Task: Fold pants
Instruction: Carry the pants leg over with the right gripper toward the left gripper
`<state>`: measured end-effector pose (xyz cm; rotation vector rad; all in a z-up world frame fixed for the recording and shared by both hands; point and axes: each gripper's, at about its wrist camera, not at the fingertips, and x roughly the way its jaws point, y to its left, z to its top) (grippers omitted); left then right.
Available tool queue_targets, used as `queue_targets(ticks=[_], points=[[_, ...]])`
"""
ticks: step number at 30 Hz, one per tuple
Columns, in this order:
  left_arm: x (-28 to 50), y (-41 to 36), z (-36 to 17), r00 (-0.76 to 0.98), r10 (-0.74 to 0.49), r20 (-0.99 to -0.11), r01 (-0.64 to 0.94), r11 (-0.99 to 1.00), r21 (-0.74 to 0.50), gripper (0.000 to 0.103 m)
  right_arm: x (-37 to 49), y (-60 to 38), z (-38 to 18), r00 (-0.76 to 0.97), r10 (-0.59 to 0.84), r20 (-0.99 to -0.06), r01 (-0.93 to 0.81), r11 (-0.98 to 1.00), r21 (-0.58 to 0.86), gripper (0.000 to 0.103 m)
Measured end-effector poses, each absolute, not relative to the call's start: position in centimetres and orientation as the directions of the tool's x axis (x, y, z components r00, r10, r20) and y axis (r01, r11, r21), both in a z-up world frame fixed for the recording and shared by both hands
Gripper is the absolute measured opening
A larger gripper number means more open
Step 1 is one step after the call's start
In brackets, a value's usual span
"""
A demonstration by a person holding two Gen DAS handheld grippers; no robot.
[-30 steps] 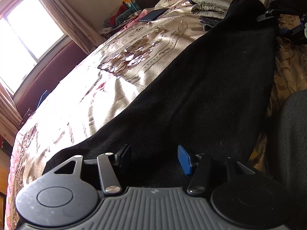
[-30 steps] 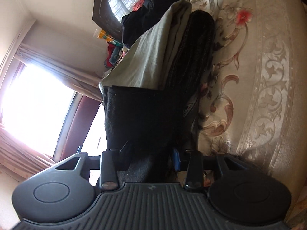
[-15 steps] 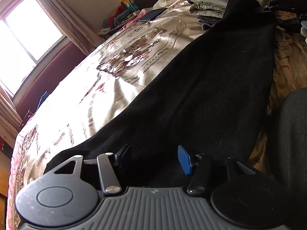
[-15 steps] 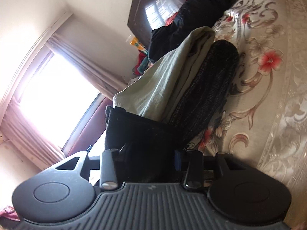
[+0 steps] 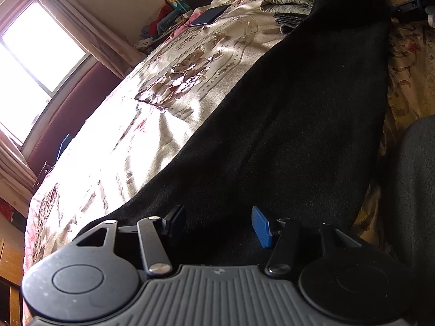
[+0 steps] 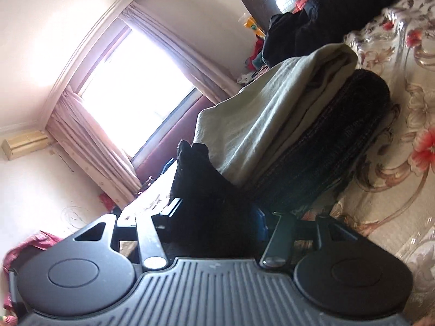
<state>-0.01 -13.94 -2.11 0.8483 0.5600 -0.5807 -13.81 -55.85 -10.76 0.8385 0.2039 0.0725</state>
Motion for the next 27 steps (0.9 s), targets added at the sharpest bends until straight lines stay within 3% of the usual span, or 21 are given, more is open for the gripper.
queue_targets(ticks=[2,4,10,12,14,19,25,27], points=[[-0.1,-14.1,-2.1,0.713,-0.242,-0.658,0.668,0.520,0.532,0.065,-14.5,-56.0,-10.8,0.980,0.166,-0.108,-0.013,0.600,0.800,0.040],[0.0,-14.1,-2.1,0.712,-0.244,-0.659,0.671,0.515,0.534,0.065,-15.1,-55.3,-10.7,0.983,0.170,-0.076,-0.044,0.606,0.794,0.036],[0.1,-14.0,-1.9,0.704,-0.254,-0.663,0.678,0.515,0.524,0.065,-11.8,-55.0,-10.6,0.959,0.144,-0.246,0.083,0.685,0.724,0.022],[0.1,-14.1,-1.4,0.704,-0.268,-0.658,0.679,0.526,0.512,0.065,-11.4,-54.7,-9.7,0.950,0.158,-0.269,0.099,0.666,0.739,0.011],[-0.2,-14.2,-0.6,0.691,-0.314,-0.651,0.694,0.542,0.474,0.066,-11.9,-54.2,-8.2,0.950,0.154,-0.273,0.116,0.637,0.762,0.010],[-1.6,-15.6,0.3,0.642,-0.449,-0.621,0.752,0.527,0.396,0.068,-12.2,-51.9,-2.6,0.959,0.221,-0.175,0.017,0.574,0.818,0.009],[-0.8,-15.7,-0.8,0.573,-0.500,-0.649,0.795,0.530,0.295,0.069,-7.7,-45.7,6.0,0.923,0.376,-0.079,-0.181,0.607,0.774,0.009],[-0.4,-13.3,0.2,0.567,-0.521,-0.638,0.787,0.570,0.235,0.069,-5.2,-42.1,8.0,0.895,0.437,-0.091,-0.238,0.640,0.731,0.009]])
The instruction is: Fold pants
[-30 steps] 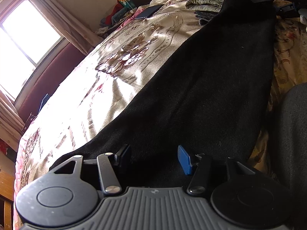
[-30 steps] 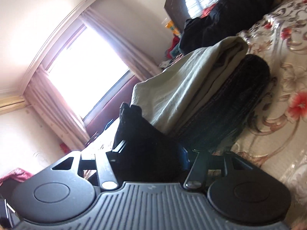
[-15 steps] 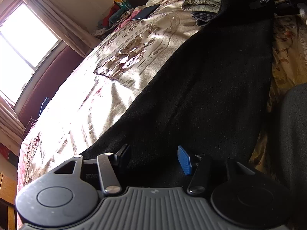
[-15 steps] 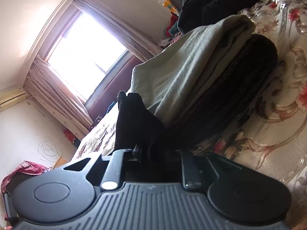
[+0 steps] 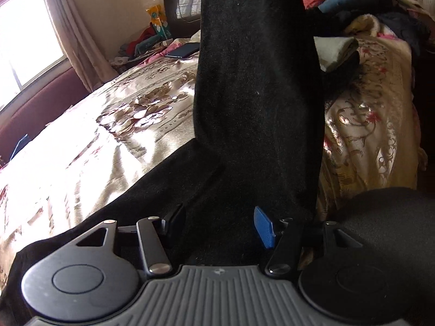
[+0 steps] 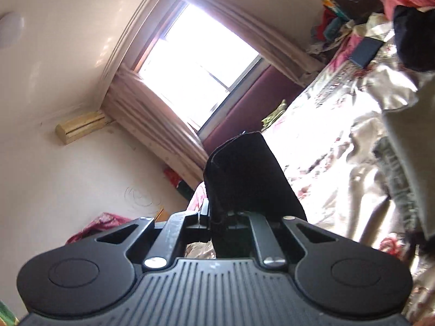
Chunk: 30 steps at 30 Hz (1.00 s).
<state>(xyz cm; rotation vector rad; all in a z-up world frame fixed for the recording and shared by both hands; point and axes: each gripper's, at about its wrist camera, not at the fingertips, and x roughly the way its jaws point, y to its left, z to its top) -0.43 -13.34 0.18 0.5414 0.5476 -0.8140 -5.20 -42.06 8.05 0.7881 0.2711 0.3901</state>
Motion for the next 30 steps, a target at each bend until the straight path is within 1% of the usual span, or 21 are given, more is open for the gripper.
queue_targets(ticks=[4,8,10,12,14,17,20,23,26,30], points=[[-0.2,-6.6,1.9,0.646,-0.484,-0.590,0.708,0.669,0.226,0.069,0.6,-33.2,9.3,0.801,0.573,-0.171,-0.320,0.652,0.687,0.009],[0.0,0.8,2.8,0.706,-0.389,-0.592,0.593,0.782,0.192,0.070,5.7,-22.3,8.2,0.665,0.688,-0.290,-0.385,0.649,0.656,0.009],[-0.1,3.7,2.9,0.736,-0.336,-0.588,0.523,0.833,0.179,0.070,7.4,-17.7,7.3,0.597,0.721,-0.352,-0.409,0.651,0.640,0.009],[0.0,6.1,3.7,0.754,-0.328,-0.569,0.458,0.884,0.097,0.070,8.4,-13.3,6.0,0.530,0.745,-0.405,-0.433,0.649,0.626,0.009],[0.3,7.7,4.4,0.767,-0.320,-0.557,0.417,0.908,0.052,0.071,9.3,-10.0,5.4,0.492,0.747,-0.447,-0.434,0.655,0.618,0.009],[0.3,10.1,4.7,0.791,-0.266,-0.552,0.369,0.926,0.082,0.071,10.2,-6.9,6.0,0.475,0.737,-0.481,-0.438,0.672,0.597,0.009],[0.2,13.1,5.0,0.797,-0.254,-0.548,0.331,0.943,0.045,0.071,11.1,-3.9,7.1,0.451,0.733,-0.510,-0.473,0.681,0.559,0.009],[0.0,16.6,4.6,0.810,-0.182,-0.557,0.252,0.966,0.051,0.071,11.7,0.4,6.9,0.406,0.745,-0.529,-0.518,0.664,0.539,0.009],[0.0,19.0,3.6,0.809,-0.123,-0.575,0.178,0.983,0.041,0.071,11.8,4.3,6.0,0.375,0.751,-0.544,-0.560,0.651,0.513,0.009],[0.0,21.1,2.4,0.799,-0.080,-0.596,0.115,0.993,0.022,0.071,12.2,9.0,3.6,0.362,0.703,-0.612,-0.572,0.686,0.450,0.010]])
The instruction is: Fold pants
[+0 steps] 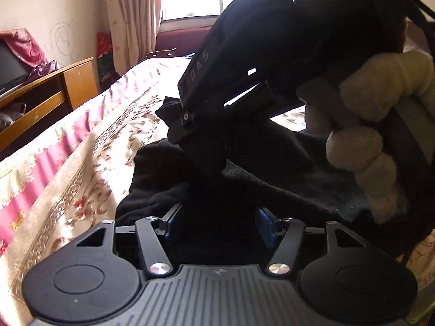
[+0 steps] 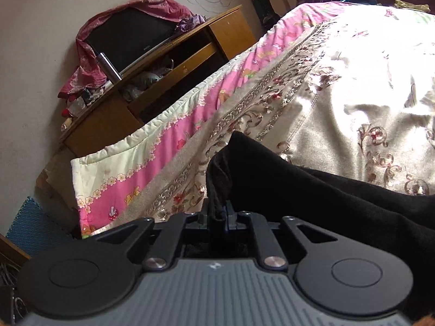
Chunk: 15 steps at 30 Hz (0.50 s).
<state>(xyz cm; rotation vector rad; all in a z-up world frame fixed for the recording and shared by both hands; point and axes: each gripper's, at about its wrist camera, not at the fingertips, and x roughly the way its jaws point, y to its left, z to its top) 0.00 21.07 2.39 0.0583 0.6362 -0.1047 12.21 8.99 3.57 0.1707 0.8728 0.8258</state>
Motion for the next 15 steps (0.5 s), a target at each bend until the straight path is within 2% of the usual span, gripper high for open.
queue_targets(ticks=[4,6,8,10,15], points=[[-0.2,22.3,1.8,0.797,-0.076,-0.600,0.078,0.997,-0.023,0.071,11.6,10.9,1.4,0.332,0.674,-0.660,-0.575,0.699,0.424,0.010],[-0.1,22.7,1.7,0.795,-0.076,-0.602,0.070,0.997,-0.034,0.071,10.7,11.7,1.2,0.348,0.653,-0.673,-0.611,0.702,0.366,0.013],[-0.2,22.8,1.5,0.795,-0.071,-0.603,0.067,0.997,-0.028,0.071,10.4,12.2,1.2,0.334,0.659,-0.674,-0.624,0.691,0.366,0.029],[-0.5,22.7,1.7,0.795,-0.072,-0.602,0.069,0.997,-0.028,0.071,10.5,12.1,1.3,0.291,0.700,-0.652,-0.618,0.658,0.431,0.034],[-1.3,23.2,2.6,0.811,-0.028,-0.584,0.032,0.999,-0.003,0.071,9.5,10.5,4.0,0.289,0.770,-0.568,-0.667,0.588,0.458,0.032]])
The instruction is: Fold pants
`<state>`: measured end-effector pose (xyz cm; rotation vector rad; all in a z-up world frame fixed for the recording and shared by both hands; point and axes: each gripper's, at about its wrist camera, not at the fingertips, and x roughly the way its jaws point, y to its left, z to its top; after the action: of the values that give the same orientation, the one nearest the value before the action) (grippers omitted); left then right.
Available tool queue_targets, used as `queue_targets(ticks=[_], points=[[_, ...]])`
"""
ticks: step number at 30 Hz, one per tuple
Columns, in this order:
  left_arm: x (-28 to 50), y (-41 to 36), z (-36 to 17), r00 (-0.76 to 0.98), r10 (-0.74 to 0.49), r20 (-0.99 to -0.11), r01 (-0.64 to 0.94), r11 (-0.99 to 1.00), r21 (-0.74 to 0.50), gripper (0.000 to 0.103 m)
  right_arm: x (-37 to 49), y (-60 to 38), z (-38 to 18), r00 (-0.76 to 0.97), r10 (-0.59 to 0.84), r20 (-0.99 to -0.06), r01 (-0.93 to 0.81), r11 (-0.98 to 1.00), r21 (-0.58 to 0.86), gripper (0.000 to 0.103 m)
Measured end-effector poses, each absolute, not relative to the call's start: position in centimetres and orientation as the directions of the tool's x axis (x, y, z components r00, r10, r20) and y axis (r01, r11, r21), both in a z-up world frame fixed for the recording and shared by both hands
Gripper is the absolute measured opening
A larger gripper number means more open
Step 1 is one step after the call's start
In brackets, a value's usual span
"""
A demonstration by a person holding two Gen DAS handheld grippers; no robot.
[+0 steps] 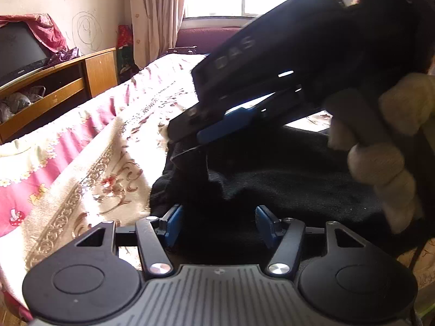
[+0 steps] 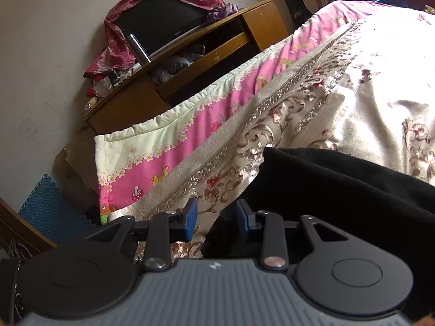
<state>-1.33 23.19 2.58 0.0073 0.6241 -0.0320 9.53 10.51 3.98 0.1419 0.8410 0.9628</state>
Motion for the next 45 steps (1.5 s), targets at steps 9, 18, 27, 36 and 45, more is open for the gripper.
queue_targets(ticks=[9,18,27,36,45], points=[[-0.8,23.4,4.3,0.868,-0.021,-0.495,0.006,0.999,-0.032,0.073,13.5,7.7,4.6,0.380,0.668,-0.640,-0.764,0.617,0.189,0.047],[2.4,23.3,1.1,0.834,-0.017,-0.551,-0.017,0.998,-0.057,0.076,16.9,13.1,-0.7,0.293,0.620,-0.727,-0.815,0.559,0.149,0.040],[0.0,23.0,0.8,0.810,0.021,-0.586,-0.004,1.000,0.031,0.077,17.3,11.6,-1.3,0.319,0.685,-0.655,-0.712,0.630,0.311,0.042],[-0.3,20.9,4.6,0.865,0.023,-0.501,0.012,0.998,0.067,0.077,12.2,0.0,3.9,0.538,0.634,-0.556,-0.624,0.743,0.243,0.042],[5.1,11.7,3.5,0.781,-0.220,-0.584,0.343,0.933,0.108,0.077,13.8,-15.2,1.2,0.637,0.297,-0.712,-0.325,0.940,0.101,0.044]])
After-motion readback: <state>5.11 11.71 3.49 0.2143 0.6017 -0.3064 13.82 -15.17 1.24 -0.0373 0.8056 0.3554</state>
